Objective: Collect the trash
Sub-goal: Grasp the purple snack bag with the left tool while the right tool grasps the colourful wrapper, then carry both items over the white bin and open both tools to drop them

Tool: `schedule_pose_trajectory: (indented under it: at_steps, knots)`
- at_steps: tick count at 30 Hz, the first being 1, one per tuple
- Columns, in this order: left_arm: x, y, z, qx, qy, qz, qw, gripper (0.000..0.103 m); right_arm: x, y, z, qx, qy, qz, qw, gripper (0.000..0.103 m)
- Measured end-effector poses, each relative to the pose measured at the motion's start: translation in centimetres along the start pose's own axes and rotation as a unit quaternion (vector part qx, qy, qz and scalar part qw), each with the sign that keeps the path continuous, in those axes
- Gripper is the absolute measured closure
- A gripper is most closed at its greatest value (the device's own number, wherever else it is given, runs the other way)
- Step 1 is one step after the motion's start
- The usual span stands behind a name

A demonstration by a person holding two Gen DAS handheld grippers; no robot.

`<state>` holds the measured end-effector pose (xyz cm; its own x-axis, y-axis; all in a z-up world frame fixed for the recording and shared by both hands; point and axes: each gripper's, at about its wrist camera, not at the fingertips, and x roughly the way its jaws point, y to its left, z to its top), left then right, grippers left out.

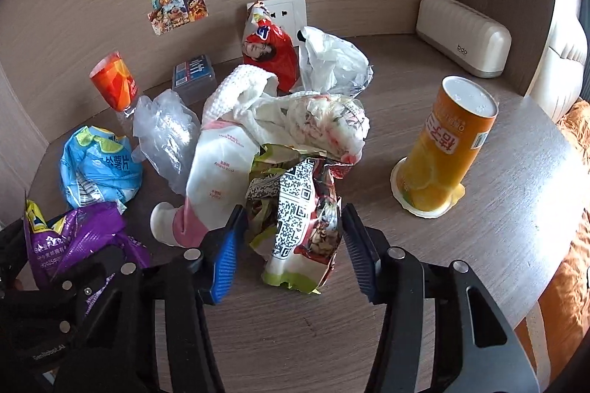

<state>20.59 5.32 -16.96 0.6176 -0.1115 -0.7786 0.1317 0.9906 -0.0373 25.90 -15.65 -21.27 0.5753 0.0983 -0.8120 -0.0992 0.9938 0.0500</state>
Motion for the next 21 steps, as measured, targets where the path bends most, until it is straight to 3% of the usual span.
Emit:
schedule_pose_trajectory:
  at_steps: [12,17,21]
  knots:
    - [-3.8,-2.2,1.2,0.081,-0.018,-0.040,0.9958,0.046,-5.9,-1.2,-0.1,0.049,-0.034,-0.012,0.998,0.055]
    - [-4.5,-6.1,1.6,0.143,-0.033,-0.095,0.9846,0.046,-8.8,-2.8,-1.3,0.079,-0.044,-0.054,0.994,0.055]
    - [-4.4,-11.0,1.6,0.189,-0.047,-0.168,0.9664,0.046,-11.9,-6.2,-4.2,0.122,-0.044,-0.119,0.984,0.055]
